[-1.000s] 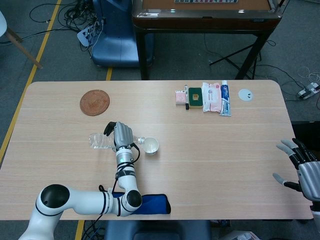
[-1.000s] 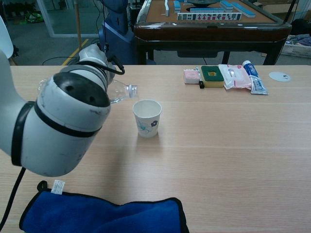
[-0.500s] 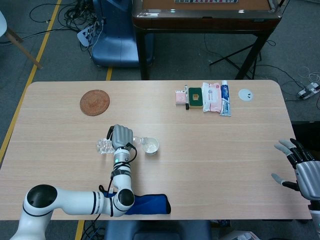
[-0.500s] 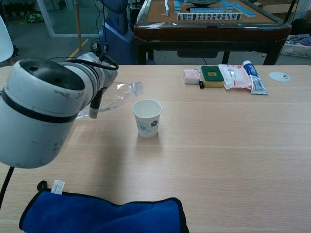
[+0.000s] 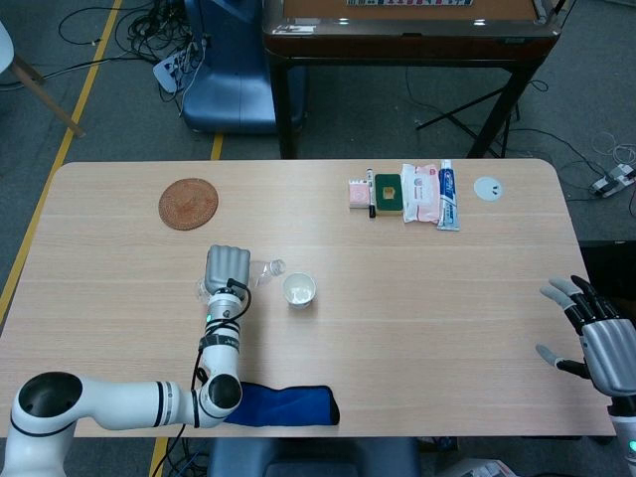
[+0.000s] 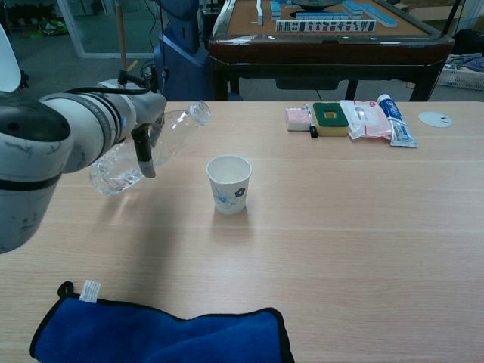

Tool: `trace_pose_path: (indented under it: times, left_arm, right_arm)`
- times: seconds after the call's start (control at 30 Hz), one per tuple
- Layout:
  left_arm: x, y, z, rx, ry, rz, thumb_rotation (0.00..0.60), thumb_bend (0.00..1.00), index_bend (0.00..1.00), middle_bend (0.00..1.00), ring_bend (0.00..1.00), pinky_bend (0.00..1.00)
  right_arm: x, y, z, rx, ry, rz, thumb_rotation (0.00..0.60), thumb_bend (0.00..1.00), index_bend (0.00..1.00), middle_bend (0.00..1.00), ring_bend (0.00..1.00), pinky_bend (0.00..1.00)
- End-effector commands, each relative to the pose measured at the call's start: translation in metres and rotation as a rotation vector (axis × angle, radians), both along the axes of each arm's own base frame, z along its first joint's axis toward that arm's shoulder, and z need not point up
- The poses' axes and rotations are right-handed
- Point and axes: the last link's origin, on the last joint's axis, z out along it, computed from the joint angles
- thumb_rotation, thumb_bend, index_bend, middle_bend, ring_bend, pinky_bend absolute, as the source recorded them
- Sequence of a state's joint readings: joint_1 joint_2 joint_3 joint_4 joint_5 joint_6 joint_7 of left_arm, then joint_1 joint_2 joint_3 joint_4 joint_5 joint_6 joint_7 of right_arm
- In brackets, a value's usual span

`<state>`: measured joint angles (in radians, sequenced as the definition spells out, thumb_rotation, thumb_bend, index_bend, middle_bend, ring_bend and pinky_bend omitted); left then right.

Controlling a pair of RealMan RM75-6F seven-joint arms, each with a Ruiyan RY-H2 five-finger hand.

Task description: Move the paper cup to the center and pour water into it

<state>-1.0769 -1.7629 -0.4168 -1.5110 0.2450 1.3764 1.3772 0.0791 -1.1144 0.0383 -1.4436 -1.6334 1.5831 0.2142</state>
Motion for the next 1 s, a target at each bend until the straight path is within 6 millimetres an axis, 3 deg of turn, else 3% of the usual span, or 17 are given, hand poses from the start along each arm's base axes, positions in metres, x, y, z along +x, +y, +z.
trace_pose_path:
  times: [0.03, 0.33, 1.0]
  left_arm:
    - [-0.015, 0.001, 0.011, 0.049, -0.064, -0.002, 0.6, 0.09, 0.7, 0.86, 0.57, 0.6]
    - [-0.043, -0.001, 0.032, 0.15, -0.243, 0.04, 0.6, 0.11, 0.69, 0.86, 0.56, 0.6]
    - [-0.104, -0.016, 0.055, 0.331, -0.605, 0.151, 0.6, 0.11, 0.67, 0.83, 0.54, 0.6]
  right_arm:
    - [0.0, -0.001, -0.001, 0.003, 0.002, -0.002, 0.6, 0.05, 0.23, 0.17, 0.08, 0.27]
    - [-0.001, -0.002, -0.007, 0.023, 0.011, -0.009, 0.6, 0.05, 0.23, 0.17, 0.08, 0.27]
    - [0.0, -0.001, -0.008, 0.025, 0.019, -0.009, 0.6, 0.05, 0.23, 0.17, 0.08, 0.27]
